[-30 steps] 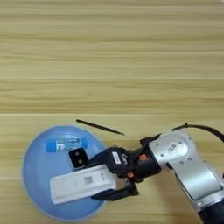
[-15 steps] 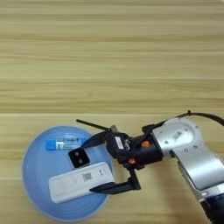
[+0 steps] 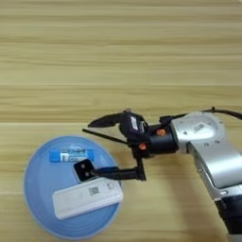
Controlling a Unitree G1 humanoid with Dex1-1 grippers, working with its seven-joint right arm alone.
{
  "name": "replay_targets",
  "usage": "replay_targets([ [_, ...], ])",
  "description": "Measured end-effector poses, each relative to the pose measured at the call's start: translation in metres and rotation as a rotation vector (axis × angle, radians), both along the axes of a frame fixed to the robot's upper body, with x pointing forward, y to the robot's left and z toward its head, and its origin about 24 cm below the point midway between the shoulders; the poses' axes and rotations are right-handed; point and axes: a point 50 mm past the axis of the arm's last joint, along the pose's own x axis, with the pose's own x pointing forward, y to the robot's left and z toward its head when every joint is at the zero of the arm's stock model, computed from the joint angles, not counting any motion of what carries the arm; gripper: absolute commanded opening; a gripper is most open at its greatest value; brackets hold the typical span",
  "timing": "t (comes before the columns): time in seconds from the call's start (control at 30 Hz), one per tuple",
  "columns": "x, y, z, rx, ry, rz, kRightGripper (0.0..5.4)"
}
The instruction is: Move the objects on the table
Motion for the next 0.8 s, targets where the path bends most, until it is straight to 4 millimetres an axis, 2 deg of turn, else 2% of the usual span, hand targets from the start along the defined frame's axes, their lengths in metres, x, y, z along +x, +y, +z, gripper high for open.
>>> replay_targets([
  [0.17,0.014,0.002,0.013,0.109,-0.04,-0.144,5.36],
  [0.3,0.029,0.001,0.031,0.218,-0.12,-0.296,5.36],
  [0.5,0.052,-0.013,0.049,0.383,-0.278,-0.602,5.36],
  [0.67,0.06,-0.029,0.052,0.429,-0.39,-0.809,5.36],
  [0.7,0.063,-0.037,0.051,0.437,-0.431,-0.901,5.36],
  [0.8,0.067,-0.049,0.045,0.433,-0.455,-1.031,5.36],
])
